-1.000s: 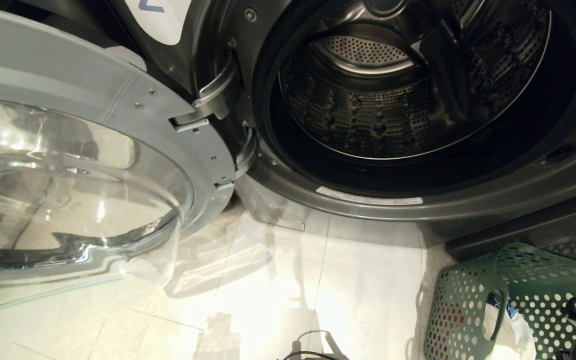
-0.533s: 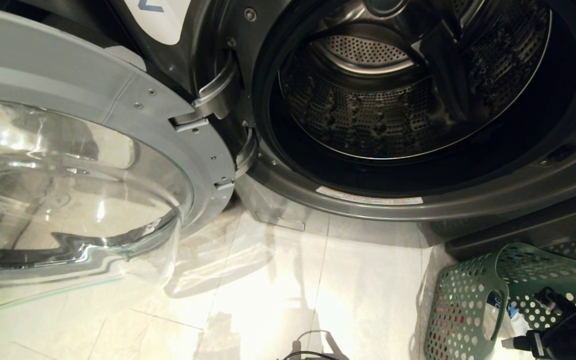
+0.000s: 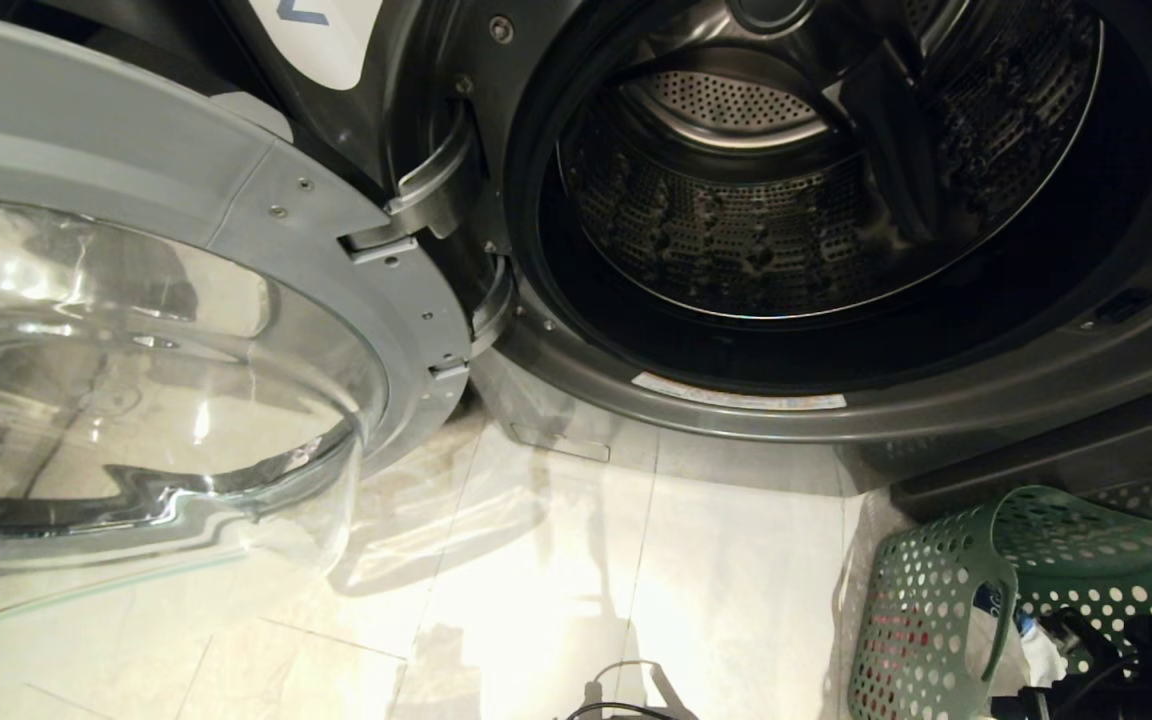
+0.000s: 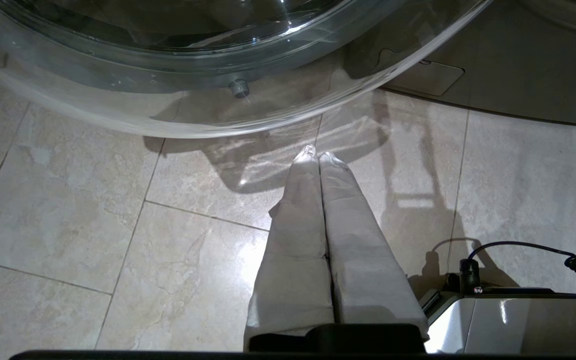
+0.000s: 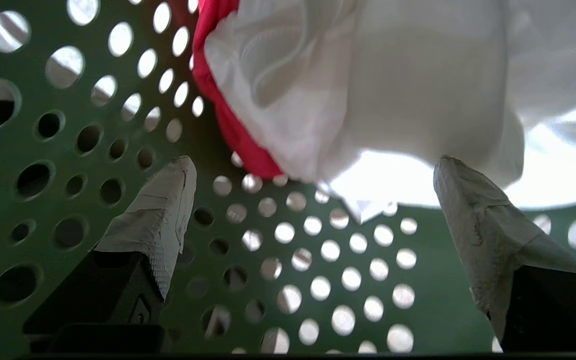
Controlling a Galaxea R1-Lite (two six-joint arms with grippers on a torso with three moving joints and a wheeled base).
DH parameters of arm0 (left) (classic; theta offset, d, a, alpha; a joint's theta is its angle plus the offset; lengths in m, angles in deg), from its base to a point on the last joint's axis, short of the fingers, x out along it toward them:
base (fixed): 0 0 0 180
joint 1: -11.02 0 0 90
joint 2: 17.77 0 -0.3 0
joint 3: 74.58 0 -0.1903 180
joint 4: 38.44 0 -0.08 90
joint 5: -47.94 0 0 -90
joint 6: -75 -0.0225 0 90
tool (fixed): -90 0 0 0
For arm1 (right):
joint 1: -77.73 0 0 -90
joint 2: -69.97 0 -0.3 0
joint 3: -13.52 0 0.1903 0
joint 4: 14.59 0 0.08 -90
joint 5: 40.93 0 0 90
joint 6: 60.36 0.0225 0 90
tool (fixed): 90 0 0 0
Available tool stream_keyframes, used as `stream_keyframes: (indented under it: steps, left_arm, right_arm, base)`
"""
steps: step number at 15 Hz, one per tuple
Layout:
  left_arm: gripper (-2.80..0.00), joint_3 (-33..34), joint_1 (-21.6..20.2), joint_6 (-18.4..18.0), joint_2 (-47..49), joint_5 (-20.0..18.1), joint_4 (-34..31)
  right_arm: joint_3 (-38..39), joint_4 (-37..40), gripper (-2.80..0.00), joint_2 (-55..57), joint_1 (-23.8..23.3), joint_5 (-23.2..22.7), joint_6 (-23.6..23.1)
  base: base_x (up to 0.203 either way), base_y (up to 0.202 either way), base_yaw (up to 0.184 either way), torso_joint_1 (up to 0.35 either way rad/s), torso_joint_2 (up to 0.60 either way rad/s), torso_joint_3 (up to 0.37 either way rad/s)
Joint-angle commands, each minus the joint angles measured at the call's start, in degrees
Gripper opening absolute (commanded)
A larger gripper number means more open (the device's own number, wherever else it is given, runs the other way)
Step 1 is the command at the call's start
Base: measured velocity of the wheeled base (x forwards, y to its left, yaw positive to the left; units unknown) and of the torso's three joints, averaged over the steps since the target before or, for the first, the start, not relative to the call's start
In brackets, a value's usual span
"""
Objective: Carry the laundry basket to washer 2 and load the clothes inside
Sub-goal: Place the clothes into the washing machine
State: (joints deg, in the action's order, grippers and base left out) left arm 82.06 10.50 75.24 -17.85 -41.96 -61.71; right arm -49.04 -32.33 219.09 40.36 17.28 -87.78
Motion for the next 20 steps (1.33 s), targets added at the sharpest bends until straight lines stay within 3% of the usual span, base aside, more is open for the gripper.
stream_keyframes:
  steps: [1,5,11,20]
  left_arm:
    - [-2.8,0.0,-0.02,0.02,0.07,0.08,0.07]
    - [-2.8,0.0,-0.02,0.02,0.07,-0.01,-0.01]
    - [-2.8,0.0,0.0,0.02,0.07,0.06,0.06]
    - [-2.8,0.0,-0.02,0.02,0.07,0.03,0.03]
  right_arm:
    - [0.09,-8.06,0.0,4.95,0.37,-0.47,-0.04]
    - [0.33,-22.31,0.0,9.13,2.63,-0.34,0.0]
    - [0.74,-36.68,0.0,12.07,7.3,0.39,0.24]
    - [-2.94,-40.9,0.0,21.27,9.71,10.49,1.2]
  base:
    - [0.0,0.0,0.0,0.0,0.0,0.0]
    - [0.0,0.0,0.0,0.0,0.0,0.0]
    - [0.0,0.0,0.0,0.0,0.0,0.0]
    - [0.0,0.0,0.0,0.0,0.0,0.0]
